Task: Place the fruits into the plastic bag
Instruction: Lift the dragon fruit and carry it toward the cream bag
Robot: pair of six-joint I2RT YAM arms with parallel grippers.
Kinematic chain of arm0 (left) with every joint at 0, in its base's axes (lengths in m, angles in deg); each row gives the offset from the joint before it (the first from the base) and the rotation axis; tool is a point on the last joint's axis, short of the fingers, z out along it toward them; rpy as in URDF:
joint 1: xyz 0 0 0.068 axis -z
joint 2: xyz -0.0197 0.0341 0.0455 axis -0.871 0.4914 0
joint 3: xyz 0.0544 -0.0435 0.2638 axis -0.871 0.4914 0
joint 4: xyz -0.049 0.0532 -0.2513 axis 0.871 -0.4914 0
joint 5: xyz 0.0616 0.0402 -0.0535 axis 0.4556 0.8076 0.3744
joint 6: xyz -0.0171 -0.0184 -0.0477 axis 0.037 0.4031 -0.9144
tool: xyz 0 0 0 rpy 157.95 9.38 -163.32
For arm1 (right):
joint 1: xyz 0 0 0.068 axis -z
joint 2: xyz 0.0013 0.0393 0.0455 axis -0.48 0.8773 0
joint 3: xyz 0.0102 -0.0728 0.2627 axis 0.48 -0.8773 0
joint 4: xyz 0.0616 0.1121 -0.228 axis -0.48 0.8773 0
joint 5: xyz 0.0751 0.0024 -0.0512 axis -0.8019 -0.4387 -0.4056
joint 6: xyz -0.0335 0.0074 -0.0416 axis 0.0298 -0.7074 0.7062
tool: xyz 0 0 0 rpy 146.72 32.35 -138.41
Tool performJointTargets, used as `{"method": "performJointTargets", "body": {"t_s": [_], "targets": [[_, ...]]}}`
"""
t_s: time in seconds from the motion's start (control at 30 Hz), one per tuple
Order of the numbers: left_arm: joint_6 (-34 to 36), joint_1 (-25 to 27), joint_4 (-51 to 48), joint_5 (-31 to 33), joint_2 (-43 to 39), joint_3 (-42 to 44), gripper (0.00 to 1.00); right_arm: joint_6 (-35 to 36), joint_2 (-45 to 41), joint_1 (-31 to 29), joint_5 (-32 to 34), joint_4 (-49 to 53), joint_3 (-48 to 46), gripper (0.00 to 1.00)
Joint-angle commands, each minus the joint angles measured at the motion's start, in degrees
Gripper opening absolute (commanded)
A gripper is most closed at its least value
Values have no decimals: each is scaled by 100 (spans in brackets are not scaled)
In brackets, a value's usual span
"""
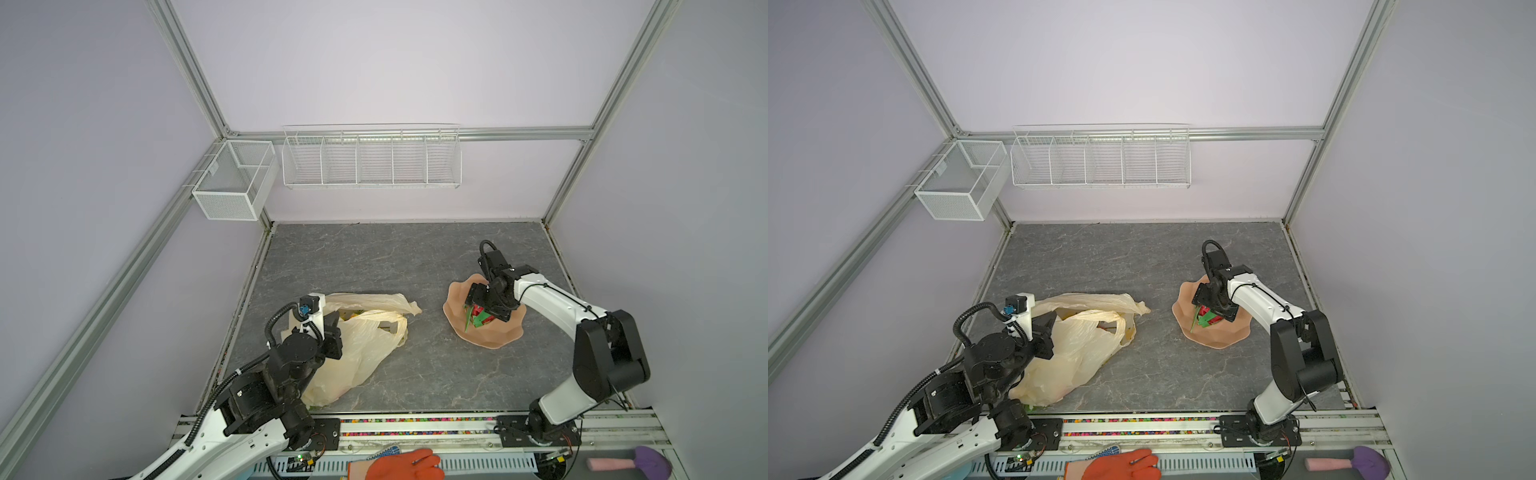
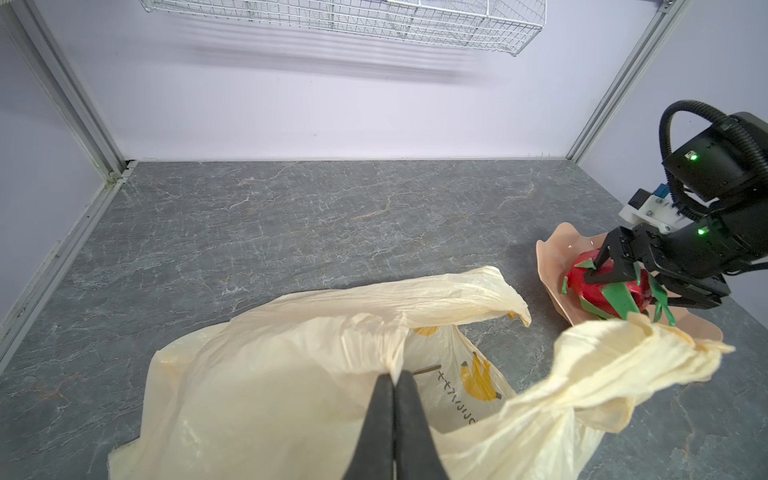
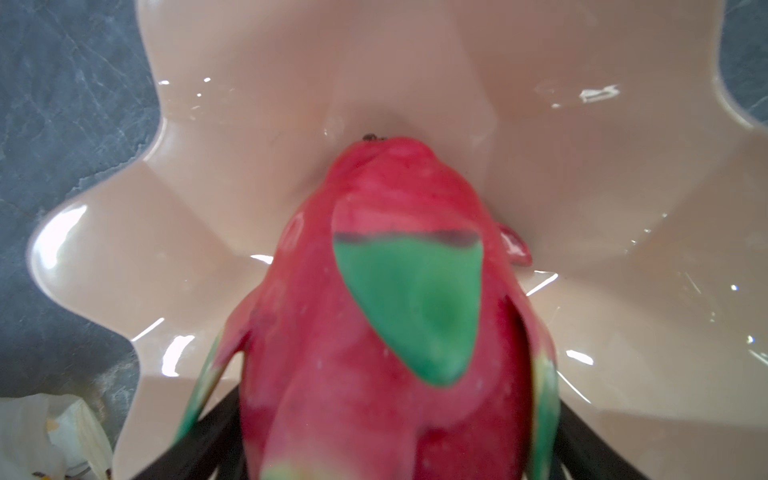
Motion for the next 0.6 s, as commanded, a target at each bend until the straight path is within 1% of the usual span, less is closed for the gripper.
{"method": "performJointTargets", "body": {"t_s": [0.0,0.03,0.07,0.27,0.33,0.43,0.5,0.57], "targets": [[-73,-5,-15,121,-60,1,0,201,-285,7,375,427,11,70],[-79,-5,-6,119,-55,0,0,249,-371,7,401,457,44,66],[-71,0,-2,114,-56,1,0,285,-442,8,426,487,77,64],[-62,-6,3,97,-32,-3,0,544,-924,-29,458,586,269,60],[-62,0,3,79,-33,-5,0,716,-1133,-39,346,480,310,59],[-45,-3,19,40,-28,-13,0,1025,-1467,-45,79,273,286,57],[-18,0,31,-12,-26,-26,0,1289,-1699,-55,-376,-30,224,58],[25,-4,71,-114,-32,-50,0,1504,-1923,-85,-1002,-476,116,58]]}}
